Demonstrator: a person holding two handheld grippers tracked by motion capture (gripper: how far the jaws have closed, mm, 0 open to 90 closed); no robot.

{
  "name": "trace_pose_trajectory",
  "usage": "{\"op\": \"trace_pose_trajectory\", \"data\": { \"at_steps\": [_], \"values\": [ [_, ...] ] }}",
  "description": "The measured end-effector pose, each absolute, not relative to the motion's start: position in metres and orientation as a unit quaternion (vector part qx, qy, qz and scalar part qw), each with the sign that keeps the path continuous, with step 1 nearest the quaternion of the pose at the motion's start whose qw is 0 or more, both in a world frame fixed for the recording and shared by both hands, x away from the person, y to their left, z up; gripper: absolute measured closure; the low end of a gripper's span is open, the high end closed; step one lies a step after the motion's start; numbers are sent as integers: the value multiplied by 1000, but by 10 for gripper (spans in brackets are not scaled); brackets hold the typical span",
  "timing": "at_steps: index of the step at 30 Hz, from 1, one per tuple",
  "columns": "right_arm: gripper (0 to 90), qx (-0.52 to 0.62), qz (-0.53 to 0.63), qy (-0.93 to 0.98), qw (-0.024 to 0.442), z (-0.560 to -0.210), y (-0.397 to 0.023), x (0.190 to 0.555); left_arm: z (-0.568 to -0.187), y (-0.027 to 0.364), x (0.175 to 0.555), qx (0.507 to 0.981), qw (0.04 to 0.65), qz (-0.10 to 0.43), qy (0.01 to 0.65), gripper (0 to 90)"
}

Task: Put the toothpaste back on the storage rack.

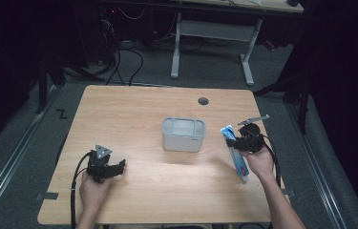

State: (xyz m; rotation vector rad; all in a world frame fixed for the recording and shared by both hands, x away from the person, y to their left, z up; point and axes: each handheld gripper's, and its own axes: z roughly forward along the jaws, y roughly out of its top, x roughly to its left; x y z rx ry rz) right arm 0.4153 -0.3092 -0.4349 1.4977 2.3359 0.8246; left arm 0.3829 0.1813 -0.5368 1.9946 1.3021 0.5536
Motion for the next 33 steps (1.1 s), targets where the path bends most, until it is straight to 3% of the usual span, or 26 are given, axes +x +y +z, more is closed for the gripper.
{"op": "trace_pose_trajectory", "data": {
  "at_steps": [33],
  "values": [
    [731,475,386,783,114,-400,-301,400,-537,181,383,767,341,213,501,225]
  ]
}}
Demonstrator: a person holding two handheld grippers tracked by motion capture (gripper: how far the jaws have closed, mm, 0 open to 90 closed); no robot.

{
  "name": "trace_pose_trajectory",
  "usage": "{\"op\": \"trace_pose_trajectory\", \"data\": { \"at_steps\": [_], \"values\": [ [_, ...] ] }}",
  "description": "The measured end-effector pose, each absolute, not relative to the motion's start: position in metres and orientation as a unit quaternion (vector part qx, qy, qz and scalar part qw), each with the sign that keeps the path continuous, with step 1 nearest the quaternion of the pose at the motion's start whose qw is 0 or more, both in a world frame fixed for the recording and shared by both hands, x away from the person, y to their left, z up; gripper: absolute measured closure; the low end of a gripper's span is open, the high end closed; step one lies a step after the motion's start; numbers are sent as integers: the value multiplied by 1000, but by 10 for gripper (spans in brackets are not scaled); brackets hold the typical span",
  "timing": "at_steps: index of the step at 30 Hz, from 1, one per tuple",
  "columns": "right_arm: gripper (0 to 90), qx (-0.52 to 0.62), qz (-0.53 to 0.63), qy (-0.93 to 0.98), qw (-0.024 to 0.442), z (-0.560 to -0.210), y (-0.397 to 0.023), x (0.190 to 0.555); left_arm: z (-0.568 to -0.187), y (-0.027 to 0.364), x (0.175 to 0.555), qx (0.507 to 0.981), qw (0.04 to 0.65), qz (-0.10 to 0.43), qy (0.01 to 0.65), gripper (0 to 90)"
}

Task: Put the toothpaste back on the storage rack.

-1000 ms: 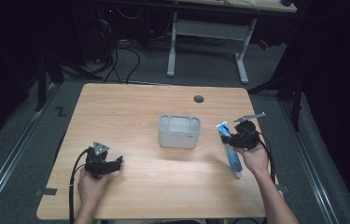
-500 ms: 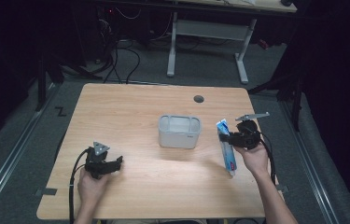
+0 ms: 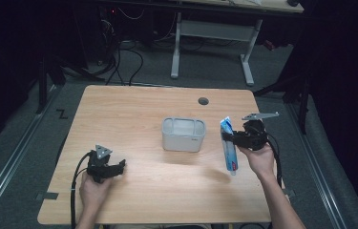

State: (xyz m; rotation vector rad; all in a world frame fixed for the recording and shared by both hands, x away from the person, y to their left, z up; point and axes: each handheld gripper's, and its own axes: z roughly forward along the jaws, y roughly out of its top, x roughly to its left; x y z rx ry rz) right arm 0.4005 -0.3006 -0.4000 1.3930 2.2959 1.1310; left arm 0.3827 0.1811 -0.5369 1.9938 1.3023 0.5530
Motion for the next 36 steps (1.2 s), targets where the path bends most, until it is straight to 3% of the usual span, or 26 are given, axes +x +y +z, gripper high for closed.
{"op": "trace_pose_trajectory", "data": {
  "at_steps": [17,36],
  "values": [
    [730,445,407,787,129,-378,-283,394,-537,181,383,767,342,212,500,225],
    [732,417,429,793,115,-357,-269,394,-537,181,383,764,342,214,503,235]
  ]
}}
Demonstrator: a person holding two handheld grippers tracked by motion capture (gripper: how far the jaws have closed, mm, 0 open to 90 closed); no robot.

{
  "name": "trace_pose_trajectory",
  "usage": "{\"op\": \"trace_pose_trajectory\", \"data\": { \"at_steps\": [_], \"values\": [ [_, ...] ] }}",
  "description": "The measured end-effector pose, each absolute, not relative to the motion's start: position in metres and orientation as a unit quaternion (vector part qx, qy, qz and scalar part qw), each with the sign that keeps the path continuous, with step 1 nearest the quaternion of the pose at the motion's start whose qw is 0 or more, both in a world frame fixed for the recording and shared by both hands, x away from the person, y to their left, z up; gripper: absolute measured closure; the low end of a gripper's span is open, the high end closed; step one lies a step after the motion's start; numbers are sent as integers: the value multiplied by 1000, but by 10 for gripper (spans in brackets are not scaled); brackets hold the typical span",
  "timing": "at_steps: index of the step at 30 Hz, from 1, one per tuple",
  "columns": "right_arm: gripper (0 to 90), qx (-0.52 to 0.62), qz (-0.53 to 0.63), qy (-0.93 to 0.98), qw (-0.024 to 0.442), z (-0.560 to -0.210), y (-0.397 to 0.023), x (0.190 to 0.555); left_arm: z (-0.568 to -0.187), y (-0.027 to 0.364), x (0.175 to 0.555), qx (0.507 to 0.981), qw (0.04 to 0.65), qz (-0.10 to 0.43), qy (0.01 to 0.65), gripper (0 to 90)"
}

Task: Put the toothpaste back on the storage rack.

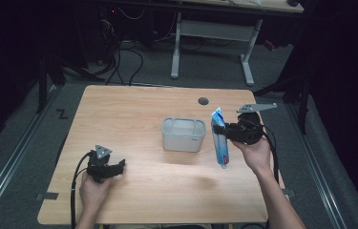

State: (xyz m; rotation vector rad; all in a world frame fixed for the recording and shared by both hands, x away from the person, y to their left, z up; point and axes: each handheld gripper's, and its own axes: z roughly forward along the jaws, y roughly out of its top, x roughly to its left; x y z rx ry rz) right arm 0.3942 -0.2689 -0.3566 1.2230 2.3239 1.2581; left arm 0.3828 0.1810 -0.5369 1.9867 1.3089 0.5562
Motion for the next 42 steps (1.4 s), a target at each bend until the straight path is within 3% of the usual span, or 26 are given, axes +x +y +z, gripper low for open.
{"op": "trace_pose_trajectory", "data": {
  "at_steps": [8,20,24,34,36,42],
  "values": [
    [734,402,430,796,141,-349,-261,389,-537,180,382,767,342,213,499,235],
    [733,399,466,780,124,-336,-259,404,-537,180,381,769,342,213,497,232],
    [731,386,455,788,151,-330,-252,404,-537,180,381,768,343,213,497,232],
    [731,384,475,779,143,-316,-250,412,-537,180,381,768,343,212,497,233],
    [731,376,473,781,156,-315,-245,410,-537,180,381,769,343,212,496,234],
    [732,363,486,783,138,-317,-226,425,-537,180,382,769,342,212,497,234]
  ]
}}
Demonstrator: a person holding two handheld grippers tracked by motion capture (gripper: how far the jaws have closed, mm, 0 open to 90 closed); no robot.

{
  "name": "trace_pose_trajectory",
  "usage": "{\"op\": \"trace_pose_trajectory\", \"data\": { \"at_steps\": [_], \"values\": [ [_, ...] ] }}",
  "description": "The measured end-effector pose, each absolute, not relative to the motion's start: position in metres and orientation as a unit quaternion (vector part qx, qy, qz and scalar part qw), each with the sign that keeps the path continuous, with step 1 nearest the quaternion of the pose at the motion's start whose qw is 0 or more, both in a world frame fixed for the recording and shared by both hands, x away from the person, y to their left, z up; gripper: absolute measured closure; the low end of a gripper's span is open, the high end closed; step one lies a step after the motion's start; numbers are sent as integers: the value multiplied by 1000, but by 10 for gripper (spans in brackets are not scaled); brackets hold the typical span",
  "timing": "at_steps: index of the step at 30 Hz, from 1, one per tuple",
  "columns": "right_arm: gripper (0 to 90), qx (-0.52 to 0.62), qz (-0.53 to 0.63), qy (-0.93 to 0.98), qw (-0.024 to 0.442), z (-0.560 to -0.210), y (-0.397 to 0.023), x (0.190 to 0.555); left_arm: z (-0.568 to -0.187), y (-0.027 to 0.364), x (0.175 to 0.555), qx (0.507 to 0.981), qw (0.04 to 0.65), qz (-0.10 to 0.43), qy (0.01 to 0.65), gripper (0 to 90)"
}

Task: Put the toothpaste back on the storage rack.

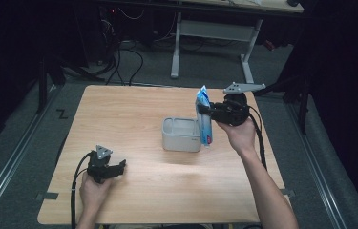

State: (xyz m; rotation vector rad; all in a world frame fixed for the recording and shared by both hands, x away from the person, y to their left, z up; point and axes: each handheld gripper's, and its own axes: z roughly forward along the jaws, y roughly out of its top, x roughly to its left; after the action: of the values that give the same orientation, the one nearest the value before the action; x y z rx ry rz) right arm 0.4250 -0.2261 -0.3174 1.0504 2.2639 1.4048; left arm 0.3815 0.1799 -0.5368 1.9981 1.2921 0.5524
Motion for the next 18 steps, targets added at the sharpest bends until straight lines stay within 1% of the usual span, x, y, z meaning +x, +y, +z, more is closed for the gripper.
{"op": "trace_pose_trajectory", "data": {
  "at_steps": [2,6,10,14,18],
  "values": [
    [732,367,487,781,133,-317,-221,431,-537,180,381,769,342,213,497,234],
    [731,367,487,780,143,-314,-215,437,-537,179,381,770,342,213,495,235],
    [731,374,514,759,139,-317,-209,446,-537,179,381,770,342,213,495,239],
    [731,372,508,762,153,-320,-198,452,-537,179,382,770,342,213,495,239],
    [731,374,507,761,154,-322,-195,458,-537,179,381,770,342,213,495,238]
  ]
}}
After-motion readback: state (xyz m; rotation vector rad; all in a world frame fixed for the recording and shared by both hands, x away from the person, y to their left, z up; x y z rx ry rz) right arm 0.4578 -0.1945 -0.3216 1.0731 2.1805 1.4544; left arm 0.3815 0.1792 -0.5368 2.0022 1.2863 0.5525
